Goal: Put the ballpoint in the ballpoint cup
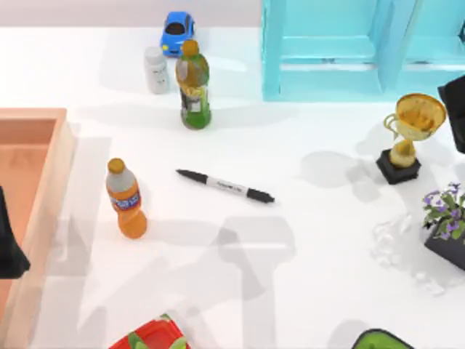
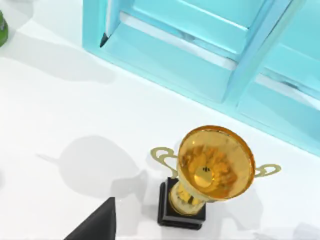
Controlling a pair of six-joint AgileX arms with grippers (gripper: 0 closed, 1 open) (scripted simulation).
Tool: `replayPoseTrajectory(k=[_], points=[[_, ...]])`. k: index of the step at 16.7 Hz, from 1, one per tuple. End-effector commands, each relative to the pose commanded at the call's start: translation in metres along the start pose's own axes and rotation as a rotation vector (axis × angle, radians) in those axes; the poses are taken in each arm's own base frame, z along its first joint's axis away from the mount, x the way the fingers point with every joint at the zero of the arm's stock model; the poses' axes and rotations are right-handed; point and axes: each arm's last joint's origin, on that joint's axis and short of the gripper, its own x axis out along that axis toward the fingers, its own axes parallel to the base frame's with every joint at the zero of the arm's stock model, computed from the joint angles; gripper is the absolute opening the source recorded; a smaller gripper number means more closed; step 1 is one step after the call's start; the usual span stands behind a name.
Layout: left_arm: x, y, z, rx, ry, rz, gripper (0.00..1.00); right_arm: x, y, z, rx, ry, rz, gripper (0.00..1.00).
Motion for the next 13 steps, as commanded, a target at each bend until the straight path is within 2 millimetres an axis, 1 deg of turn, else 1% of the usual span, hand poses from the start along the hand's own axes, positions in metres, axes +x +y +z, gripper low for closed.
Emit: replayPoseTrajectory(k=[3, 5, 6, 7, 9, 11, 13], points=[[0.0, 0.0, 0.0, 0.0, 0.0, 0.0, 1.0, 0.045, 0.023, 0.053, -0.133, 0.165, 0.087, 1.0], [0.0, 0.0, 0.0, 0.0, 0.0, 0.0, 1.0, 0.082, 0.047, 0.079, -0.229, 0.271, 0.143, 1.0], [0.0, 0.0, 0.0, 0.0, 0.0, 0.0, 1.0, 0.101, 0.062, 0.089, -0.279, 0.323, 0.17, 1.0], [0.0, 0.0, 0.0, 0.0, 0.0, 0.0, 1.0, 0.12, 0.078, 0.095, -0.329, 0.372, 0.195, 1.0], [0.0, 0.0, 0.0, 0.0, 0.0, 0.0, 1.0, 0.157, 0.112, 0.101, -0.426, 0.465, 0.242, 1.0], [0.0, 0.0, 0.0, 0.0, 0.0, 0.0, 1.0, 0.189, 0.146, 0.098, -0.517, 0.546, 0.283, 1.0], [0.0, 0.0, 0.0, 0.0, 0.0, 0.0, 1.0, 0.215, 0.177, 0.089, -0.597, 0.616, 0.316, 1.0]])
